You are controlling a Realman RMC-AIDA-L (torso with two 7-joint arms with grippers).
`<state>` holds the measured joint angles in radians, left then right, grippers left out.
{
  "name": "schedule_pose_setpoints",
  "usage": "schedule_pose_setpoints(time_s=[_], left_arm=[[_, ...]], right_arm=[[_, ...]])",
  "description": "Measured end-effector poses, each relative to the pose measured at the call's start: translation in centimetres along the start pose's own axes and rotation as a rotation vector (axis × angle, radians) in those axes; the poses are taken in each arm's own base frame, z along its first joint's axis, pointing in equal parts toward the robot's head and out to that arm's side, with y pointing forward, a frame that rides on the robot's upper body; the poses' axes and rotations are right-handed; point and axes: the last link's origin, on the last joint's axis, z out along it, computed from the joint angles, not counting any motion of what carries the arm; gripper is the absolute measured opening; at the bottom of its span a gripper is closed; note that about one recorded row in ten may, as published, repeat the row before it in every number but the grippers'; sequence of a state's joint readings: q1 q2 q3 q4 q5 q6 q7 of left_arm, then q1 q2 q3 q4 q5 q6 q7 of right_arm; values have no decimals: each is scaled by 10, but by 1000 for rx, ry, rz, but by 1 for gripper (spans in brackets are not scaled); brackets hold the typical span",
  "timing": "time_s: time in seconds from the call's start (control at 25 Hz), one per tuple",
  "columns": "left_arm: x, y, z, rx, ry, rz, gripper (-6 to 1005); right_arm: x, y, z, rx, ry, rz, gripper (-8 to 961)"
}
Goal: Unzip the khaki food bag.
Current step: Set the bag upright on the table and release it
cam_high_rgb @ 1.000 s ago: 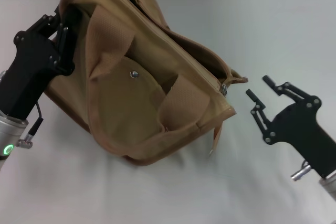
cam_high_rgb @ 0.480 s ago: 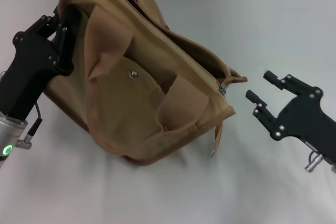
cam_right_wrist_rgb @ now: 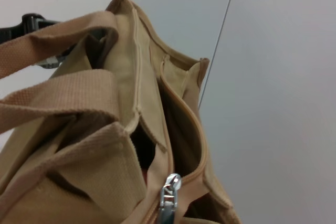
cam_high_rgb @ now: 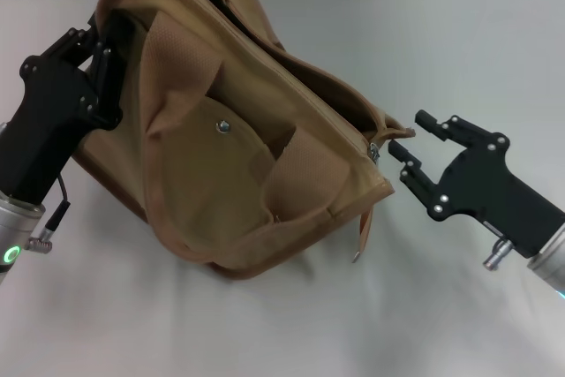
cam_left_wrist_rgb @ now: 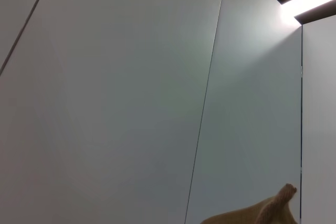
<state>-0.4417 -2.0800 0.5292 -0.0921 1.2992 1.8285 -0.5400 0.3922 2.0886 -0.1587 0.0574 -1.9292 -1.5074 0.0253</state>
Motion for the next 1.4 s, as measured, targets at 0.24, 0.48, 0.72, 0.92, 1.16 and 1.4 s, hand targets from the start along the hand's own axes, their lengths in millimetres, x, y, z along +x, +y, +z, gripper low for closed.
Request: schedule_pose_setpoints(time_s=[0.24, 0.48, 0.72, 0.92, 1.16, 1.4], left_arm=[[0, 0, 0, -1, 0, 0, 176], [0, 0, 1, -4, 1, 0, 178], [0, 0, -1, -7, -5, 0, 180], [-3, 0, -6, -23, -48, -28, 182], [-7, 1, -5, -105, -129, -87, 184], [-8, 0, -10, -90, -147, -105, 186]], right_arm=[[1, 2, 10, -13, 15, 10, 391], [0, 3, 17, -12, 11, 25, 211], [-8, -18, 29, 63, -40, 155, 63], [-24, -61, 47, 12, -86, 321, 60], [-39, -87, 61, -40, -107, 418, 71], [-52, -102, 72, -53, -141, 494, 82]])
